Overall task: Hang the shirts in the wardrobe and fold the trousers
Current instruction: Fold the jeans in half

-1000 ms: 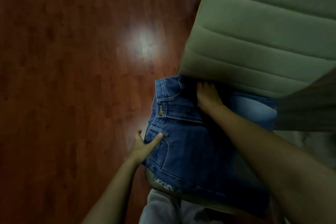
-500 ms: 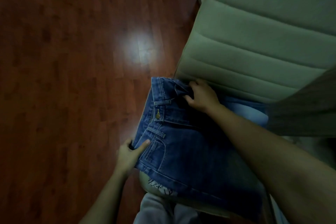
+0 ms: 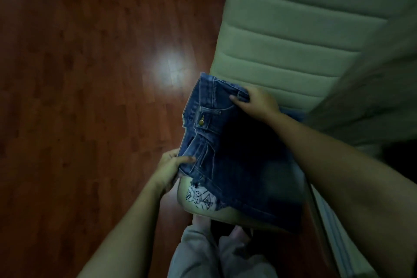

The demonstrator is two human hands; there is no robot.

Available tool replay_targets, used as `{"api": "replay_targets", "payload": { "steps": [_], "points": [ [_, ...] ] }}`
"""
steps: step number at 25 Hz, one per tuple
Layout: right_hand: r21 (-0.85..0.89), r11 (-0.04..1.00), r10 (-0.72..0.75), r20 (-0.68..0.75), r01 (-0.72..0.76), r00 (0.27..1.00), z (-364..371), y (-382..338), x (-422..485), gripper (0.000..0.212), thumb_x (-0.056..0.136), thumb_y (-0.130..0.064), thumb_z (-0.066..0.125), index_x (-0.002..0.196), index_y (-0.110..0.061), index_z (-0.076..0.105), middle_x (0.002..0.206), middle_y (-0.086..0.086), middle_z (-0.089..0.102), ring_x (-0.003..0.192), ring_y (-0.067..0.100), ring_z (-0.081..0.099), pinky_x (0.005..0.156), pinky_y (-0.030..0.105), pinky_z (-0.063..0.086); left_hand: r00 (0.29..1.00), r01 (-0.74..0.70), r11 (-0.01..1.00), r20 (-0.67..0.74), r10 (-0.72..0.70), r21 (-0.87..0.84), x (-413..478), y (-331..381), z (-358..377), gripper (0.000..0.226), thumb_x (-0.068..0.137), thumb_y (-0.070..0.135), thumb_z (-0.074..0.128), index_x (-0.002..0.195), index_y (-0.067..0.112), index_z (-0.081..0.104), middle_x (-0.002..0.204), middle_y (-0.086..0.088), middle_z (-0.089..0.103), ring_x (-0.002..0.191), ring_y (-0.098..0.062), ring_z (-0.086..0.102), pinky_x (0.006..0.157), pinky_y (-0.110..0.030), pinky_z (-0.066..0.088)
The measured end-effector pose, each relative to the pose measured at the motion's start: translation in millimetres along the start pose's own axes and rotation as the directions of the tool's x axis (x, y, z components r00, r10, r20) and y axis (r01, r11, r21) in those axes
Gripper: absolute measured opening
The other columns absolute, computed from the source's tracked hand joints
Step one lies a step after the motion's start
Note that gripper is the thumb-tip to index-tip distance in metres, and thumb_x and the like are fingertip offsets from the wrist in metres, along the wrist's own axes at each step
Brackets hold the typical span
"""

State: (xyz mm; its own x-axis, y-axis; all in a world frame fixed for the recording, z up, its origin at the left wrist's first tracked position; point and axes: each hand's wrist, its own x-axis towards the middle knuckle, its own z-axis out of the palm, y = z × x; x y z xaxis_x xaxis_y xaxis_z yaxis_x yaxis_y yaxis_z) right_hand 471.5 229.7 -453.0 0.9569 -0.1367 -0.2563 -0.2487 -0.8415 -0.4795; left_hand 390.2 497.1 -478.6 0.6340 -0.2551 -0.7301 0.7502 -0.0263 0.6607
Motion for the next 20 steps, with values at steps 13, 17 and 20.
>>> {"api": "replay_targets", "payload": {
  "steps": [13, 17, 20],
  "points": [
    [0.484, 0.866, 0.482, -0.742, -0.126, 0.465, -339, 91, -262, 0.033, 0.085, -0.044, 0.06, 0.103, -0.019, 0.07, 0.087, 0.009, 0.073, 0.087, 0.029, 0.066, 0.074, 0.034, 0.054, 0.706, -0.404, 0.902, 0.679, 0.202, 0.153, -170, 211, 295, 0.046, 0.061, -0.006, 0.06, 0.107, -0.003, 0.06, 0.099, -0.018, 0.066, 0.083, -0.026, 0.066, 0.076, -0.031, 0.056],
    [0.465, 0.885, 0.458, -0.872, 0.0, 0.172, -434, 75, -353, 0.029, 0.087, -0.038, 0.06, 0.092, -0.012, 0.07, 0.082, 0.01, 0.071, 0.082, 0.029, 0.065, 0.068, 0.028, 0.045, 0.468, -0.627, 0.777, 0.768, 0.438, -0.06, -268, 279, 372, 0.043, 0.06, -0.009, 0.065, 0.103, -0.003, 0.062, 0.09, -0.014, 0.07, 0.082, -0.024, 0.068, 0.073, -0.025, 0.057],
    [0.394, 0.917, 0.395, -0.919, 0.058, -0.007, -499, 49, -413, 0.032, 0.088, -0.037, 0.06, 0.101, -0.009, 0.068, 0.087, 0.009, 0.071, 0.081, 0.023, 0.063, 0.069, 0.023, 0.04, 0.325, -0.762, 0.605, 0.671, 0.667, -0.232, -342, 322, 414, 0.024, 0.082, 0.0, 0.064, 0.106, 0.001, 0.063, 0.096, -0.015, 0.07, 0.087, -0.025, 0.067, 0.077, -0.032, 0.058]
  ]
}}
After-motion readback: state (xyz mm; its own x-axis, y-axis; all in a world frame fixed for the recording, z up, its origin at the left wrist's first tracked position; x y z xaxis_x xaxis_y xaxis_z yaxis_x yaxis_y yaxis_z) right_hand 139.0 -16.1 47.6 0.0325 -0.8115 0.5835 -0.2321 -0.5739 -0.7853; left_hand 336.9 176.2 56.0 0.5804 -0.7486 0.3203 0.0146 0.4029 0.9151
